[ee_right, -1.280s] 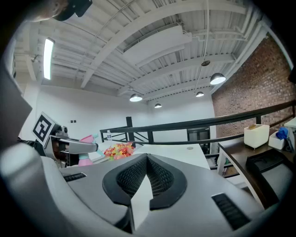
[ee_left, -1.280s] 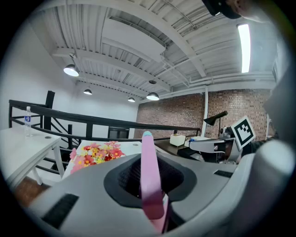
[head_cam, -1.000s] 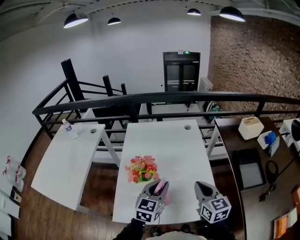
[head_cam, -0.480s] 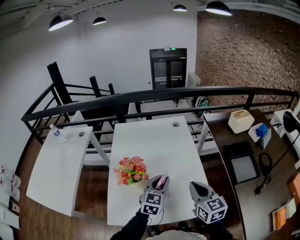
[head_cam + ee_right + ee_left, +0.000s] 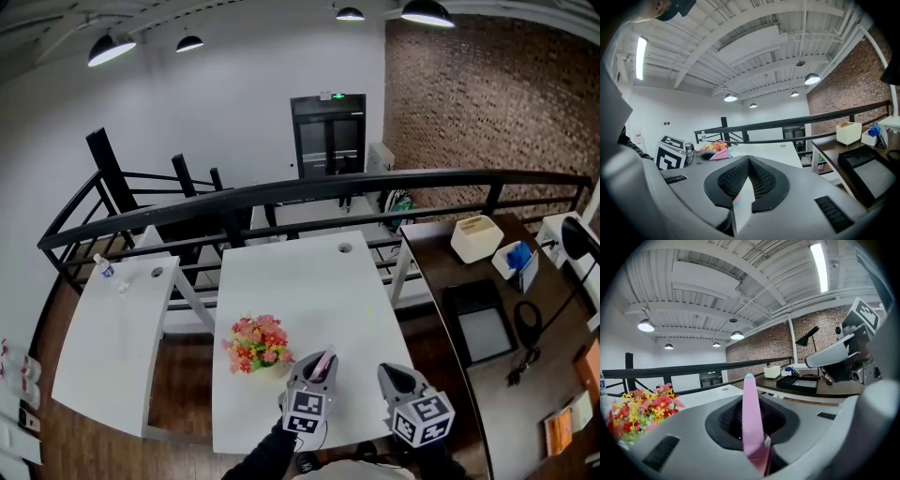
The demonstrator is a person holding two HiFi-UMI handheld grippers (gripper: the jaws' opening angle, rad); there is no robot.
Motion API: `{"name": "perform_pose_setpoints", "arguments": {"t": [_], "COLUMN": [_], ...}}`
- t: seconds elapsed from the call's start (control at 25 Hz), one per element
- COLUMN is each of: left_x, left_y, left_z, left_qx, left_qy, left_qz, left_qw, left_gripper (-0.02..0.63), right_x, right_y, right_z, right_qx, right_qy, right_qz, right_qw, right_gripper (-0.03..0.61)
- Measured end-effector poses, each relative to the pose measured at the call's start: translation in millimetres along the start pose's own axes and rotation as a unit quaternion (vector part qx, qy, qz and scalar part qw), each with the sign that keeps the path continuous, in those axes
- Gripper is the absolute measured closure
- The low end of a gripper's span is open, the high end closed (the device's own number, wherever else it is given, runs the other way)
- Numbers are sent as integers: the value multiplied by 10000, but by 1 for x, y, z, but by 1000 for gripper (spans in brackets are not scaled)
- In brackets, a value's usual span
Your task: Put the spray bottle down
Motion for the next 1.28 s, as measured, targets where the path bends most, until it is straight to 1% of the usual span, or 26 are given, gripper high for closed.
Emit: {"name": "perform_pose_setpoints", "arguments": {"t": [0.12,0.36,0.44,0.52,0.64,0.72,0.88,1.0,1.04,1.12,1.2,1.28], "left_x": [2,1,1,1,-1,-5,-10,-8,-6,1,11,18], "left_y": [-3,-5,-6,-6,-7,-8,-9,-7,-5,1,10,17], "left_z": [-1,-3,-3,-3,-7,-16,-49,-84,-95,-114,-126,-134], "left_qx": [-70,-96,-68,-27,9,-15,-101,-235,-314,-609,-943,-1064], "left_qy": [-113,-118,-138,-164,-236,-327,-564,-764,-802,-697,-391,-108], "left_qz": [26,16,9,-5,-53,-71,-77,-349,-498,-798,-1058,-1300], "left_qw": [9999,9999,9999,9999,9997,9994,9983,9962,9950,9925,9891,9857], "left_gripper": [526,520,486,467,399,383,382,380,397,502,622,624], "right_x": [1,0,1,2,3,3,2,2,1,0,-1,-3], "right_y": [0,1,1,0,-1,-1,0,3,4,7,9,11], "right_z": [-1,-3,-4,-4,-7,-9,-10,-8,-7,-5,-2,1], "right_qx": [-14,-20,-26,-18,-9,-7,-18,-82,-98,-154,-226,-299], "right_qy": [-8,1,-21,-47,-46,-17,-39,-44,-59,-79,-97,-115], "right_qz": [-7,-3,0,23,47,48,35,78,90,88,84,68], "right_qw": [10000,10000,10000,10000,10000,10000,10000,9999,9999,9998,9997,9995], "right_gripper": [591,591,591,591,591,591,591,591,591,591,591,591]}}
Point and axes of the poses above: the fingertips, and each gripper's own axes: z forward along the fingers, y to its left, x out of its underside, the point moved 10 cm from there along -z, backward along the fingers, and after that the axes turned 9 degrees about y, right-handed, at the moved point
